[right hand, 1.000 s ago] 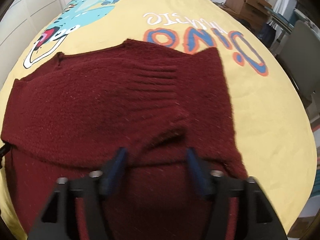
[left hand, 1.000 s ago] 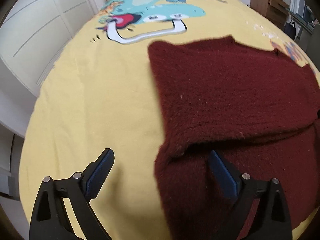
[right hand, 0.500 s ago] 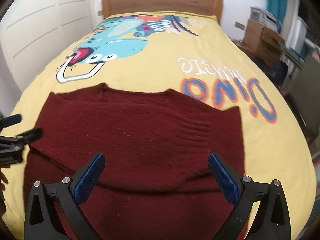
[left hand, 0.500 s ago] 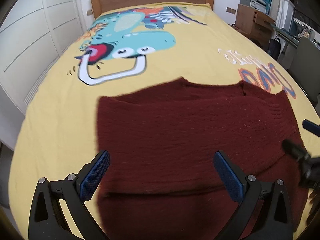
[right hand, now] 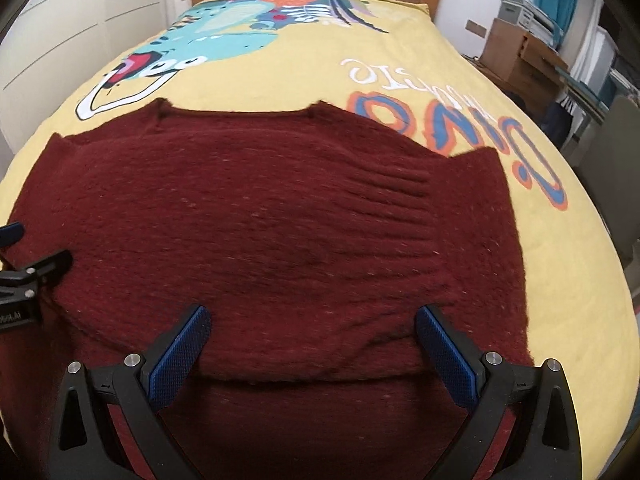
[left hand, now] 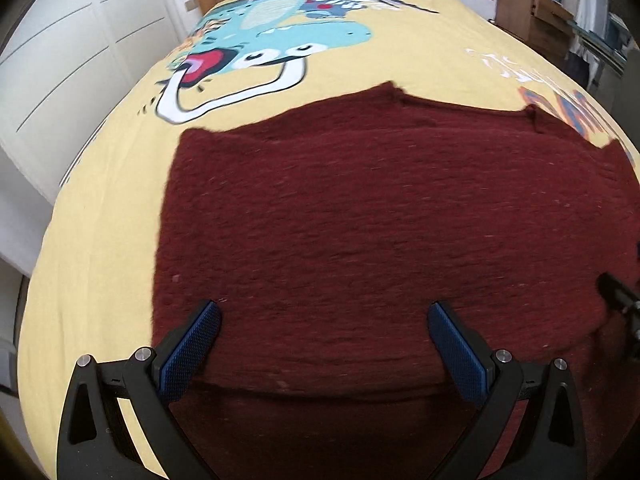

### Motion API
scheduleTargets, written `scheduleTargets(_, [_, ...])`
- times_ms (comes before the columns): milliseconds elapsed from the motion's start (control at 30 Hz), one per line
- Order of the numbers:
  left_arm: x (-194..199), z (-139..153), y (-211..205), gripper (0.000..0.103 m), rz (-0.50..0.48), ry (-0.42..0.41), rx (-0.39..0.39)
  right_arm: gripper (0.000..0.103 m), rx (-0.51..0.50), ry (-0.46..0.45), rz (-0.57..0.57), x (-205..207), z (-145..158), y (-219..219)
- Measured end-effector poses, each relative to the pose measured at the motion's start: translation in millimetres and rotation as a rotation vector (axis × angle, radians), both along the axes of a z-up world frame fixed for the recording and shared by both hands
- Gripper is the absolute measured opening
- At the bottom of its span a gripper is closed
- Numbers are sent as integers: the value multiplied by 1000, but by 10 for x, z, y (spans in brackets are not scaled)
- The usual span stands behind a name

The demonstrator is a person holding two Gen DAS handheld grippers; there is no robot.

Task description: Fold small clothes

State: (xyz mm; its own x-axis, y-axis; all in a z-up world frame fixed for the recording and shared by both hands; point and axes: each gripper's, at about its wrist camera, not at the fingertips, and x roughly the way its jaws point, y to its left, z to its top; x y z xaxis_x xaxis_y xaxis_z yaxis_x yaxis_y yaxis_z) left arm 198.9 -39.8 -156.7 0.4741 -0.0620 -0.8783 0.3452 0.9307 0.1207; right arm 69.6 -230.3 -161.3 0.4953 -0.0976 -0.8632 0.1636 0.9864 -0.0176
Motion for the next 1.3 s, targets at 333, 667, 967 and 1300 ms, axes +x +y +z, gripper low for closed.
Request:
scheduleTargets(333, [1, -75, 134, 102, 3, 21, -31, 103, 48, 6, -17, -61, -60, -214])
scheduleTargets(667, [-71, 55, 175, 102, 5, 47, -68, 103, 83, 6, 3, -149, 96, -211])
scheduleTargets(967, [-552, 700, 486, 102, 0, 50, -145, 103, 66, 18, 49, -746, 732, -251])
scheduleTargets(1300, [-1310, 744, 978, 102, 24, 114, -101, 103, 86, 71, -22, -1718, 725, -445])
